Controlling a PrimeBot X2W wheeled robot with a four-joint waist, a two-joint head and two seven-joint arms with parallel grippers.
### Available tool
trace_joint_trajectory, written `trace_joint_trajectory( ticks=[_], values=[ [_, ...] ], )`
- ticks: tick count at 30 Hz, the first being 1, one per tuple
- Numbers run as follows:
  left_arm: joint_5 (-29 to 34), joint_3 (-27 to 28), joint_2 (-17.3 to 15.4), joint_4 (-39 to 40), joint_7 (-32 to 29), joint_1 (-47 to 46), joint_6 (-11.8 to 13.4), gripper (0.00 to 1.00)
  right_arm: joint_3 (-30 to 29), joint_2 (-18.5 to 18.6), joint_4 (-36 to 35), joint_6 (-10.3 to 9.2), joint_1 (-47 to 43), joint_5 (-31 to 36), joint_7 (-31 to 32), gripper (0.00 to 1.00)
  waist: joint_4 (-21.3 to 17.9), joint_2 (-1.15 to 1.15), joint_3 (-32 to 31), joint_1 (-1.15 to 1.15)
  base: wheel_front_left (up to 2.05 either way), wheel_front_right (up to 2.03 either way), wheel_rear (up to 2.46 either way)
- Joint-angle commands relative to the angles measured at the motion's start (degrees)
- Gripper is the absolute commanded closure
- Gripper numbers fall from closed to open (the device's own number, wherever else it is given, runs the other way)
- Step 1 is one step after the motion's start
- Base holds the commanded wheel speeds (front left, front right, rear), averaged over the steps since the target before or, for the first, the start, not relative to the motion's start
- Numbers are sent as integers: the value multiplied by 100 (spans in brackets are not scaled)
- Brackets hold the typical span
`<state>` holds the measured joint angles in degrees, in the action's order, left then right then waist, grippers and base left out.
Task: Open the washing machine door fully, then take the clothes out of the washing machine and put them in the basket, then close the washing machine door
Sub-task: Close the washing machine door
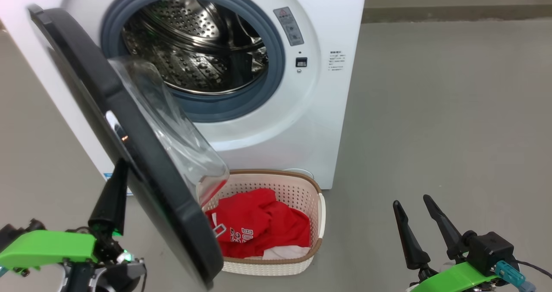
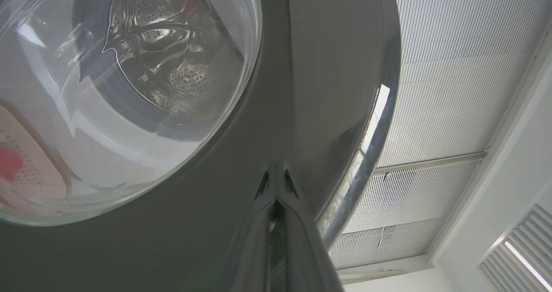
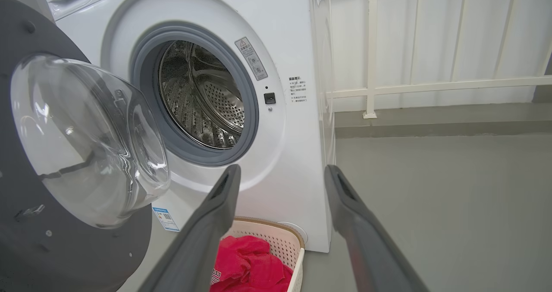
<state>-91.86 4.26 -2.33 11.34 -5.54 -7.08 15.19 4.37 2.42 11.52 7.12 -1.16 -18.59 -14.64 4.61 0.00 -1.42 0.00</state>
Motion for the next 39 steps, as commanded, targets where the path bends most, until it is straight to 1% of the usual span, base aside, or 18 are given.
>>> trace_joint_trajectory(
  ticks=[1,9,17,20,26,33,39],
  values=[
    [-41,34,-55,205,-77,-293,21,100,123,45,-128,36,139,-11,-36,0,-73,0,64,0,0,0,0],
    [-119,-192,-55,100,21,-726,26,100,149,45,-148,36,274,-6,-36,0,-362,0,341,0,0,0,0],
    [-174,-206,-54,-365,106,-1427,-66,100,146,45,-195,36,481,4,-36,0,-742,0,743,0,0,0,0],
    [-186,-206,-54,-500,135,-1608,-98,100,137,45,-209,36,521,10,-36,0,-820,0,837,0,0,0,0],
    [-223,-225,-54,-966,221,-2126,-256,100,119,45,-248,36,649,0,-36,0,-1003,0,1080,0,0,0,0],
    [-130,-262,-72,-1463,339,-2743,-488,100,152,45,-303,36,808,10,-36,0,-1124,0,1367,0,0,0,0],
    [-49,-164,-162,-1867,444,-3288,-646,100,127,45,-329,36,914,70,-36,0,-1191,0,1599,0,0,0,0]
  ],
)
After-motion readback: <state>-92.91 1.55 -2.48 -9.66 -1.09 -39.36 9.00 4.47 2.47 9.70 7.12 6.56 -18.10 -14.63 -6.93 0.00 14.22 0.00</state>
